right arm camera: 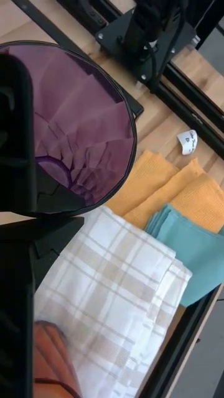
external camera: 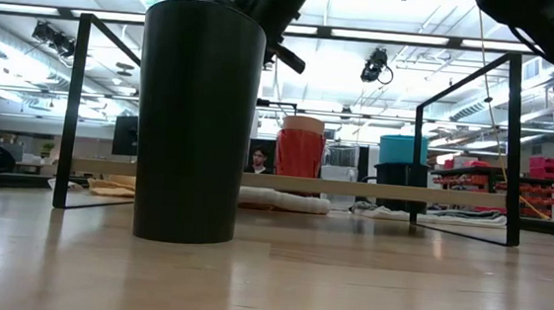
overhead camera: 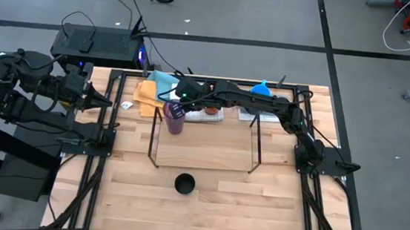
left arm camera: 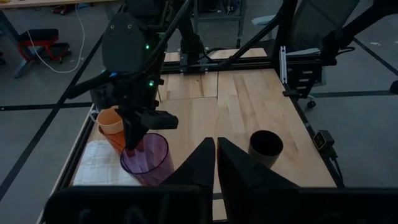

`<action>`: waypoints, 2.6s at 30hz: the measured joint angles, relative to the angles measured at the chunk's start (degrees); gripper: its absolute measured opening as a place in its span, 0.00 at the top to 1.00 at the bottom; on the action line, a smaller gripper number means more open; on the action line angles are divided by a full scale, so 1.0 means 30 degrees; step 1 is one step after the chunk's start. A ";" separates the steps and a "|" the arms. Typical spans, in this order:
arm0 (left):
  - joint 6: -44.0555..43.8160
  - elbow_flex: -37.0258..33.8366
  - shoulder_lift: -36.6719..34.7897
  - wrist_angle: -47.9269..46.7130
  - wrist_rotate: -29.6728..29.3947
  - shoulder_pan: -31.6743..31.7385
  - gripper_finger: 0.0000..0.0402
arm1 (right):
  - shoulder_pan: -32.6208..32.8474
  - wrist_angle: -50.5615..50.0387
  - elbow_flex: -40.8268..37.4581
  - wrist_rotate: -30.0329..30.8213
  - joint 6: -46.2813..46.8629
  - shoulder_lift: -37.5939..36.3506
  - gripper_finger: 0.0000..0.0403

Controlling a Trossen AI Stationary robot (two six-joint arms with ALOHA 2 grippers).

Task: Stack small to large cups/mugs on shelf
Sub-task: Put the purple glass on the shelf

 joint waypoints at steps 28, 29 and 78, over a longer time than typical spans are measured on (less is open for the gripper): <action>0.0378 0.0000 0.0000 0.0000 -0.0006 -0.0002 0.92 | 0.0524 0.0678 0.0000 0.0144 -0.0193 0.0000 0.93; 0.0378 0.0000 0.0000 0.0000 -0.0001 -0.0001 0.92 | 0.0524 0.0724 0.0000 0.0144 -0.0200 0.0000 0.92; 0.0622 0.0000 -0.0004 0.0000 -0.0006 -0.0006 0.94 | 0.0572 0.0456 -0.1625 -0.2447 -0.0201 -0.0182 0.99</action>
